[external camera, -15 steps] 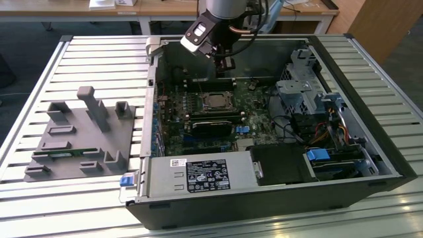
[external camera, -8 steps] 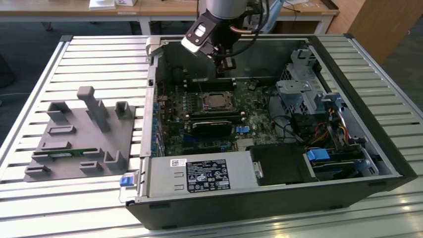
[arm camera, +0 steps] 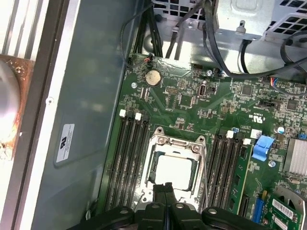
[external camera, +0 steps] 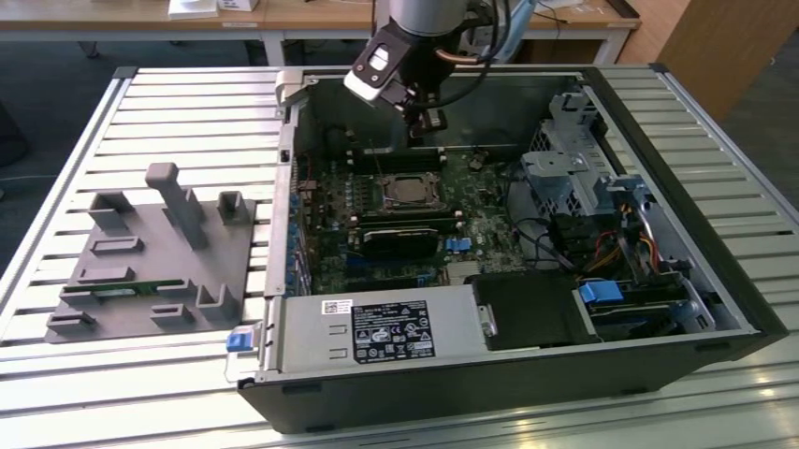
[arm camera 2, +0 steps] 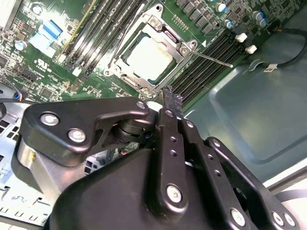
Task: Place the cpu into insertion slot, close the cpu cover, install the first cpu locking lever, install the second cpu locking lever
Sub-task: 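Install the first cpu locking lever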
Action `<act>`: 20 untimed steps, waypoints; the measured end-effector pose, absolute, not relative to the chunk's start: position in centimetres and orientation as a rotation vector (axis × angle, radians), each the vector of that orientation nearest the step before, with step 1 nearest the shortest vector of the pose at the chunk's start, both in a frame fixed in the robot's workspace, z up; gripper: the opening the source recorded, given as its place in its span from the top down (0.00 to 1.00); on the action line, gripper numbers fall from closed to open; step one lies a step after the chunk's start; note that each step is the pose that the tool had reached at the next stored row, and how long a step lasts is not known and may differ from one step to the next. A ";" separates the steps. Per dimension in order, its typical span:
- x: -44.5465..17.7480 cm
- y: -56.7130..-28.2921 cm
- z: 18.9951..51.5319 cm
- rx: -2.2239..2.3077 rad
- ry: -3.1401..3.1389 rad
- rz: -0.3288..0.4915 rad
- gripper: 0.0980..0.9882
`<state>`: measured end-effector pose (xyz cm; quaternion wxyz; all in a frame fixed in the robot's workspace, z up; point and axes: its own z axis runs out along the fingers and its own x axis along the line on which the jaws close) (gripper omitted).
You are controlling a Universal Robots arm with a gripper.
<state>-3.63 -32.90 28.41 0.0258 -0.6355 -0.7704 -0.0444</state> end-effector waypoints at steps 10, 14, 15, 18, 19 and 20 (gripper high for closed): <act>-3.6 -32.9 28.4 -1.885 -2.441 -0.135 0.99; -3.6 -32.9 28.4 -1.855 -2.463 -0.133 0.99; -3.6 -32.9 28.4 -1.847 -2.468 -0.133 0.99; -3.6 -32.9 28.4 -1.827 -2.482 -0.133 0.99; -3.6 -32.9 28.4 -1.821 -2.487 -0.132 0.99; -3.6 -32.9 28.4 -1.815 -2.491 -0.132 0.99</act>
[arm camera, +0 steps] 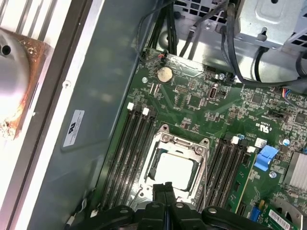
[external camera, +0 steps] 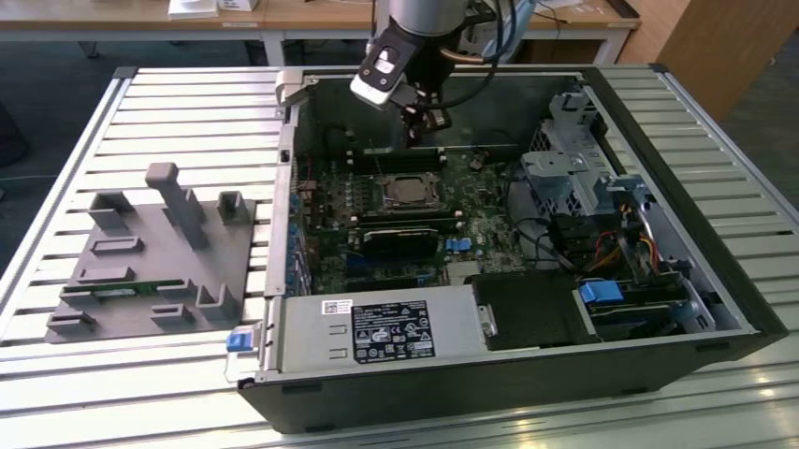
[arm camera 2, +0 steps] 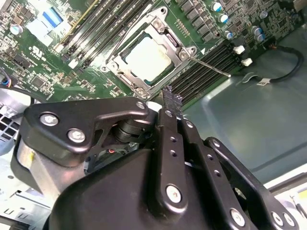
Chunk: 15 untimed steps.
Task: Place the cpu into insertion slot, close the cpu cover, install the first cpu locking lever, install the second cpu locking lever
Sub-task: 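Install the first cpu locking lever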
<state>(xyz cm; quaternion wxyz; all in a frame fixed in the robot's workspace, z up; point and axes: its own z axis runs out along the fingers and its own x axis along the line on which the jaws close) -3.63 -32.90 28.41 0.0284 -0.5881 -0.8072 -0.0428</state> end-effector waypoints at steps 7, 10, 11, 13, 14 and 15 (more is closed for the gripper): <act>-3.6 -32.9 28.4 -1.781 -2.514 -0.131 0.99; -3.6 -32.9 28.4 -1.767 -2.523 -0.130 0.99; -3.6 -32.9 28.4 -1.763 -2.526 -0.130 0.99; -3.6 -32.9 28.4 -1.753 -2.532 -0.130 0.99; -3.6 -32.9 28.4 -1.749 -2.535 -0.130 0.99; -3.6 -32.9 28.4 -1.744 -2.539 -0.130 0.99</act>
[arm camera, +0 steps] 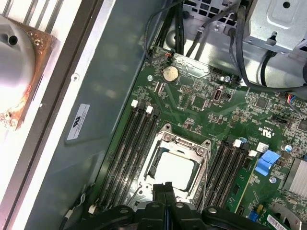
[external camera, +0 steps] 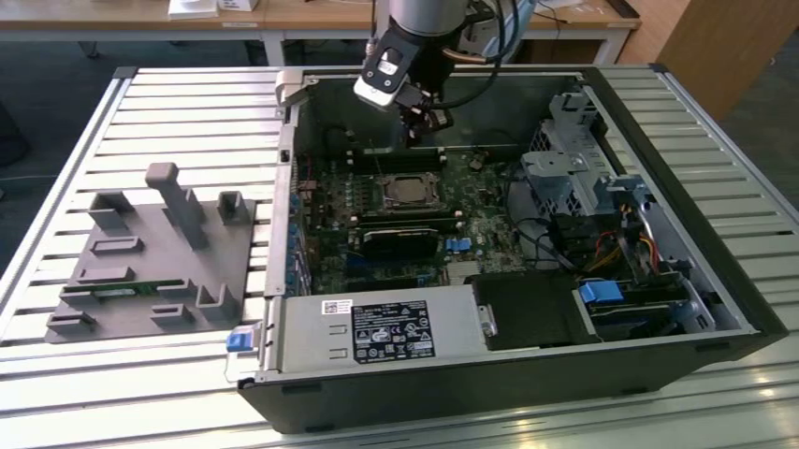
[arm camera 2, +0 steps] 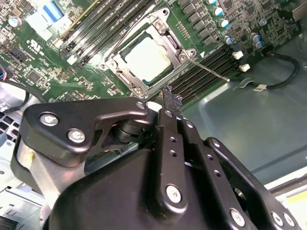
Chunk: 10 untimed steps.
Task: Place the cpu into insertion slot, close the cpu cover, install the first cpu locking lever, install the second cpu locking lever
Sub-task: 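Install the first cpu locking lever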
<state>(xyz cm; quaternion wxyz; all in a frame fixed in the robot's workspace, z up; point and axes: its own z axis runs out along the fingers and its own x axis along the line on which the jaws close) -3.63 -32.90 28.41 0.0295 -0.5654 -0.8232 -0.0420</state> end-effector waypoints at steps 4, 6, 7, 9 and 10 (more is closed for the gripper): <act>-3.6 -32.9 28.4 -1.719 -2.554 -0.129 0.99; -3.6 -32.9 28.4 -1.706 -2.563 -0.128 0.99; -3.6 -32.9 28.4 -1.698 -2.567 -0.128 0.99; -3.6 -32.9 28.4 -1.683 -2.577 -0.127 0.99; -3.6 -32.9 28.4 -1.675 -2.582 -0.127 0.99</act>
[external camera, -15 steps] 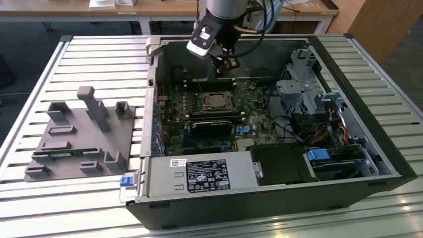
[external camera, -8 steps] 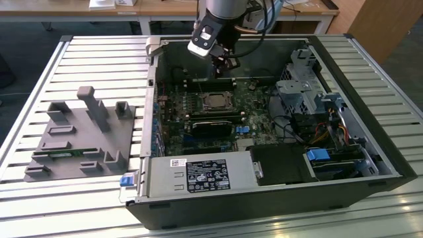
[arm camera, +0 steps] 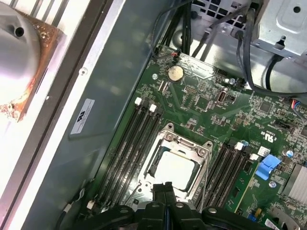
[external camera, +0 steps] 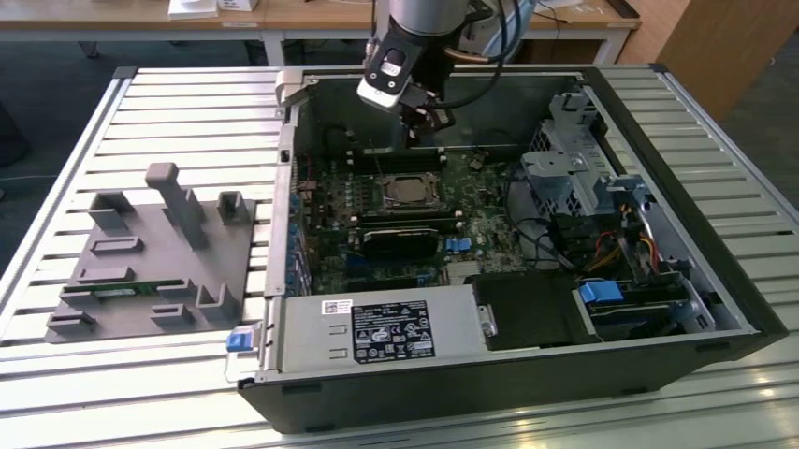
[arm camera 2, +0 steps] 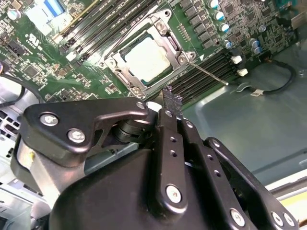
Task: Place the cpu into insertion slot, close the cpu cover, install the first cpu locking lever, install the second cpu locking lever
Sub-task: 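Install the first cpu locking lever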
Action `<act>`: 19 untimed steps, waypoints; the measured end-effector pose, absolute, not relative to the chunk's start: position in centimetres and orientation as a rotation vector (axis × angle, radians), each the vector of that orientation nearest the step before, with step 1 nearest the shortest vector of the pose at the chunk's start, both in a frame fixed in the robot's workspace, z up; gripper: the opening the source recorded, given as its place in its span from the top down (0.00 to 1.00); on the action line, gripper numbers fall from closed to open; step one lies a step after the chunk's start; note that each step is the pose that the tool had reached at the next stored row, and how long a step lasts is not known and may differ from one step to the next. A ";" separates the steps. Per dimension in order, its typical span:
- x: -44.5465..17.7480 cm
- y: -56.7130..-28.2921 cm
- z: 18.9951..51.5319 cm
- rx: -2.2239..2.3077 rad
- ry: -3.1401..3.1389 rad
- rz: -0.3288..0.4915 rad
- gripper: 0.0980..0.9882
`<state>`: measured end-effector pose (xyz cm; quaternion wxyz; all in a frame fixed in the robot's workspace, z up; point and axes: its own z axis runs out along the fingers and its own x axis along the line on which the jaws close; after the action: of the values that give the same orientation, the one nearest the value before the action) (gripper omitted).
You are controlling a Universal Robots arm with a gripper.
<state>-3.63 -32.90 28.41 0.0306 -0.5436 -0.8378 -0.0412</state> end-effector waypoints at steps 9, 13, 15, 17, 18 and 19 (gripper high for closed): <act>-3.6 -32.9 28.4 -1.589 -2.633 -0.124 0.99; -3.6 -32.9 28.4 -1.520 -2.671 -0.121 0.99; -3.6 -32.9 28.4 -1.480 -2.692 -0.120 0.99; -3.6 -32.9 28.4 -1.437 -2.714 -0.118 0.99; -3.6 -32.9 28.4 -1.415 -2.725 -0.117 0.99; -3.6 -32.9 28.4 -1.392 -2.736 -0.116 0.99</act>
<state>-3.63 -32.90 28.41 0.0348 -0.4528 -0.8901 -0.0378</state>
